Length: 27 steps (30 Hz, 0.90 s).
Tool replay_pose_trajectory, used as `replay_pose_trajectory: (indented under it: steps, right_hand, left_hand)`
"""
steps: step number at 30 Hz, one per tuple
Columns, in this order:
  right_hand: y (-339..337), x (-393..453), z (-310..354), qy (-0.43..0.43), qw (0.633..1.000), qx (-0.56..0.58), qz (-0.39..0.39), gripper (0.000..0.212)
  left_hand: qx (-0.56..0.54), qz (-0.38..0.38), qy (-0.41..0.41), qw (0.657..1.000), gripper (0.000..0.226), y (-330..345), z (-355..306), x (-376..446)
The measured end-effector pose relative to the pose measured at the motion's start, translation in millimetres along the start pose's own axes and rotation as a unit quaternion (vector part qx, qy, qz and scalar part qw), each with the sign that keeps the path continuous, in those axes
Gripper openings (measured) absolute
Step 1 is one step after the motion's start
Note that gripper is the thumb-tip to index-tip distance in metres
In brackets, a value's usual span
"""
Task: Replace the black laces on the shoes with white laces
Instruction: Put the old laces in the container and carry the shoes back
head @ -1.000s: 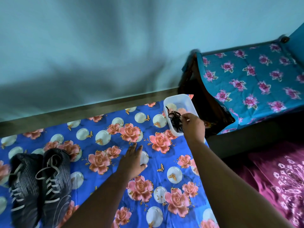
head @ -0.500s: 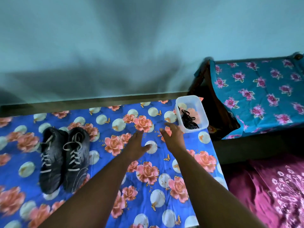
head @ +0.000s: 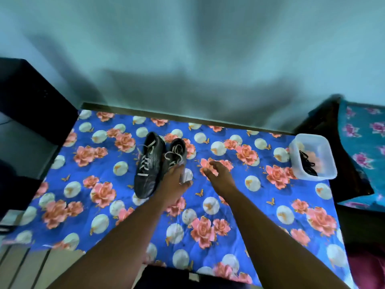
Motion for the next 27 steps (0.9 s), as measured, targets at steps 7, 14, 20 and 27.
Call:
replay_pose_trajectory:
  steps: [7, 14, 20, 27]
  right_hand:
    - [106.2, -18.7, 15.6, 0.044, 0.995, -0.08, 0.026, 0.071]
    - [164.3, -34.7, 28.2, 0.095, 0.994, -0.061, -0.012, 0.08]
    - [188.0, -30.1, 16.2, 0.164, 0.983, -0.052, -0.056, 0.095]
    - [205.8, -16.0, 9.0, 0.176, 0.979, -0.058, -0.08, 0.125]
  left_hand:
    - [-0.016, -0.043, 0.006, 0.999, 0.065, -66.6, 84.2, -51.4]
    - [0.033, -0.043, -0.029, 0.998, 0.072, -92.1, 143.7, -57.8]
    - [-0.058, -0.012, -0.105, 0.993, 0.101, -78.6, 175.5, -44.6]
    - [-0.088, -0.079, -0.131, 0.984, 0.134, -46.6, 209.5, -19.4]
Point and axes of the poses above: each hand's wrist, its own x-axis towards the middle knuckle, its own y-axis out of the palm, z = x × y, the point moved 5 cm from there along x, towards the middle knuckle, and after that the axes turned 9 degrees about y, right-handed, at the moved point
